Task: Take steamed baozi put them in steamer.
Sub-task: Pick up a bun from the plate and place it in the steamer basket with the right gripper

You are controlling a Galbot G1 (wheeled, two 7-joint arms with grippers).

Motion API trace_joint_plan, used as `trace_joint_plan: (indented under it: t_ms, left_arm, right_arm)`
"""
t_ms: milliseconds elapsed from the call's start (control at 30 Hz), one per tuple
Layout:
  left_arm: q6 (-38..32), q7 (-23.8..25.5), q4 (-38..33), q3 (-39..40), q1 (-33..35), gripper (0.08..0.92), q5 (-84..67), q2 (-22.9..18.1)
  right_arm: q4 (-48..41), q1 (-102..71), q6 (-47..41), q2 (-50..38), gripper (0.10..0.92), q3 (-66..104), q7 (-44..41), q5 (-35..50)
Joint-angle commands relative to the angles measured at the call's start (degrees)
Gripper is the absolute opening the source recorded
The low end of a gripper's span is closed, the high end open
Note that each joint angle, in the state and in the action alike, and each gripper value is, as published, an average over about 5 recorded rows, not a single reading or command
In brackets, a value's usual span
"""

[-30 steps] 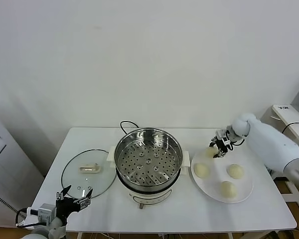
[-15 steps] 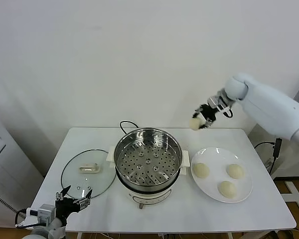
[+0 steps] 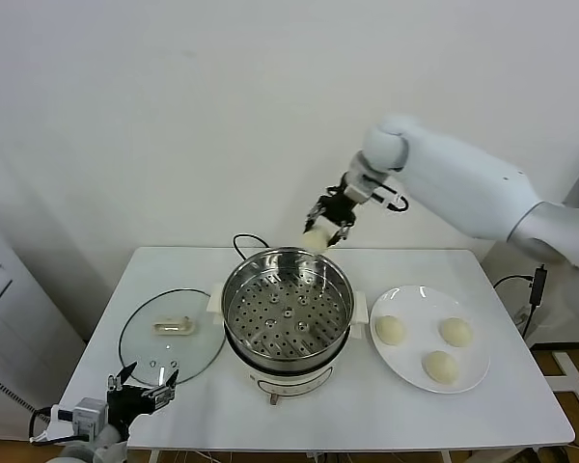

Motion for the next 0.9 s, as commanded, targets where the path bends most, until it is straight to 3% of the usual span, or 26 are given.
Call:
trace_joint_plan:
  t_ms: [33,533,900]
  left_arm:
    - [-0.05,0.00,0.15,0.03,-0.01,0.823,0.01,-0.02]
    - [-0.07,0.04,0.77,0.28,-0.71,0.823,-0.03,0.04]
    - [-0.24,0.04,0.70,0.20,-0.64,0.823,-0.18,-0.03]
  right_arm:
    - [5.60,-1.82,7.67,2.98,0.535,-0.48,-0.60,-8.59]
    - [2.32,-10.69,7.67,6.21,0.535,5.22,2.06,-26.19]
    - [0.03,-13.41,7.67,7.97,0.535,6.43,2.96,-29.72]
